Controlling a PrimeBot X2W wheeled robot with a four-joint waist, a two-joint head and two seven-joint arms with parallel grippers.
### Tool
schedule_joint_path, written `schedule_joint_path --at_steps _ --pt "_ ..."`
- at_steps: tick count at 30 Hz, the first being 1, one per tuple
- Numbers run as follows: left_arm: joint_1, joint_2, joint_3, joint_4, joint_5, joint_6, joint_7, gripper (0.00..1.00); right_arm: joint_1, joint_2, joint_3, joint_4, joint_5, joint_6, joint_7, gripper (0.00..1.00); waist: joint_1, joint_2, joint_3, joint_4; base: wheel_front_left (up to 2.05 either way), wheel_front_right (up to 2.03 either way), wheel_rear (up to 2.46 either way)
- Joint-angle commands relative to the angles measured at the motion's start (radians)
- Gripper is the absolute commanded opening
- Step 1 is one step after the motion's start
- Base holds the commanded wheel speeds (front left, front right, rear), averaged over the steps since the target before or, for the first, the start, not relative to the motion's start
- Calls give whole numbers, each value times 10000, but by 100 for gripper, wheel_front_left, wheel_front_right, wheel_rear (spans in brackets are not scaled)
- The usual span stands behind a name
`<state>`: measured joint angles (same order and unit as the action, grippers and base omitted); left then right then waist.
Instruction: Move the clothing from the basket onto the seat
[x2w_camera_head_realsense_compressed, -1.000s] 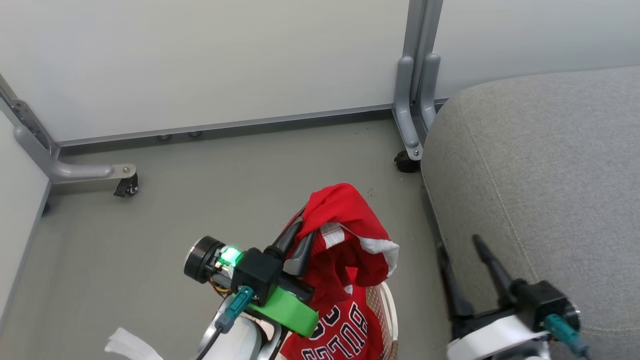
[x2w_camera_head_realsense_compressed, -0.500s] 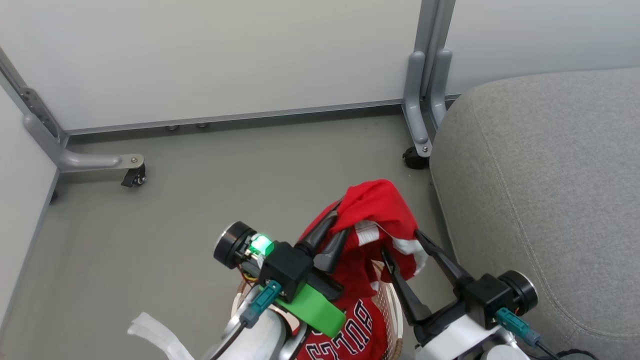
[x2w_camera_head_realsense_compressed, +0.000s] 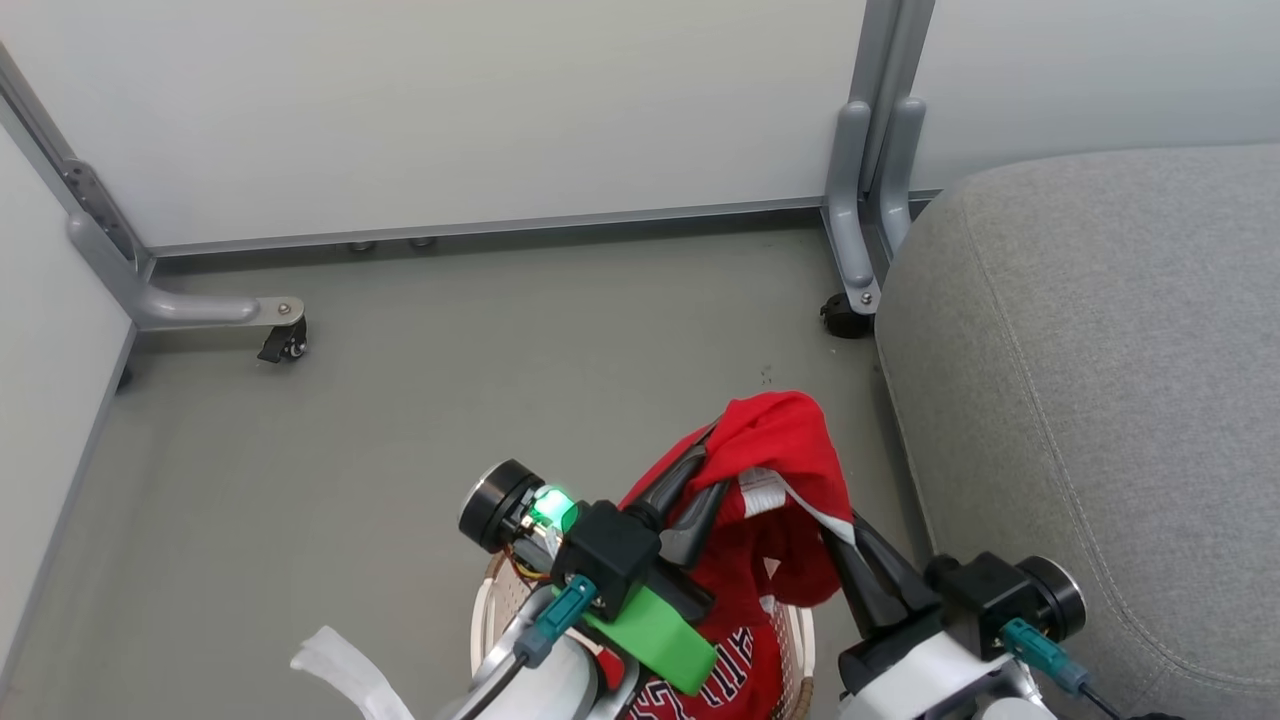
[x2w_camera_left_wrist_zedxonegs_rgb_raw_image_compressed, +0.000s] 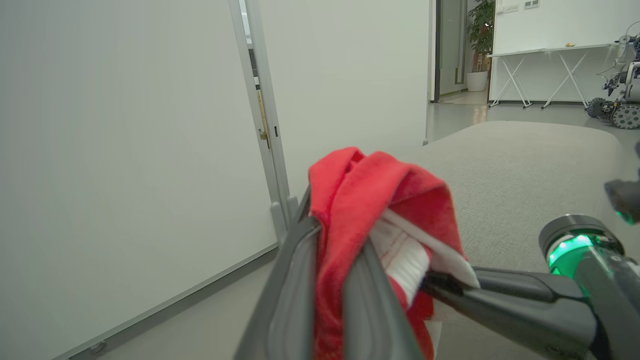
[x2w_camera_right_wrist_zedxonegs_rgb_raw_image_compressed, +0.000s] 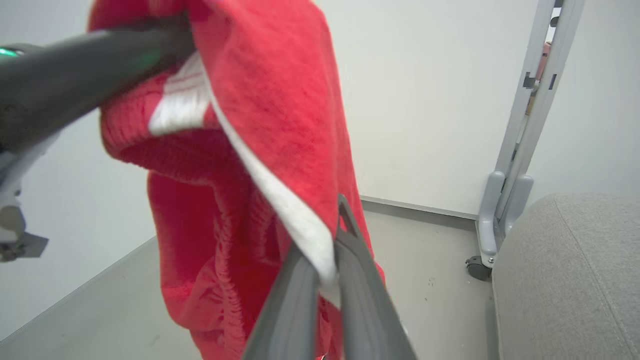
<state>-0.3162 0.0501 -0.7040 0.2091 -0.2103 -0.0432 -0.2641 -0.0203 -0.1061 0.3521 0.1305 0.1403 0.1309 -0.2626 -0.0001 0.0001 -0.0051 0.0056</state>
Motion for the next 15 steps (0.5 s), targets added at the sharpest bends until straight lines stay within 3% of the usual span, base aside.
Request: schedule_joint_path --at_steps 1,5,8,9,10,11,15 --pt "-117 6 40 87 147 82 -3 0 123 30 -90 -42 125 -1 -33 0 1 -1 30 -12 0 0 0" --pt "-149 8 144 232 388 141 -5 0 165 112 -245 -119 277 -1 -33 0 1 -1 109 -56 0 0 0" --pt "-24 8 220 433 519 144 -3 42 162 164 -388 -192 357 -1 -33 0 1 -1 134 -105 0 0 0" --pt "-4 7 272 454 567 141 -5 48 148 185 -419 -220 372 -1 -33 0 1 -1 141 -118 0 0 0" --pt "9 7 311 476 595 152 -5 67 136 199 -436 -239 380 -1 -33 0 1 -1 146 -128 0 0 0" --pt "29 7 349 519 622 174 -5 100 122 209 -460 -251 394 -1 -33 0 1 -1 151 -135 0 0 0" --pt "108 7 450 510 576 239 -3 100 90 249 -555 -301 408 -1 -33 0 1 -1 164 -133 0 0 0"
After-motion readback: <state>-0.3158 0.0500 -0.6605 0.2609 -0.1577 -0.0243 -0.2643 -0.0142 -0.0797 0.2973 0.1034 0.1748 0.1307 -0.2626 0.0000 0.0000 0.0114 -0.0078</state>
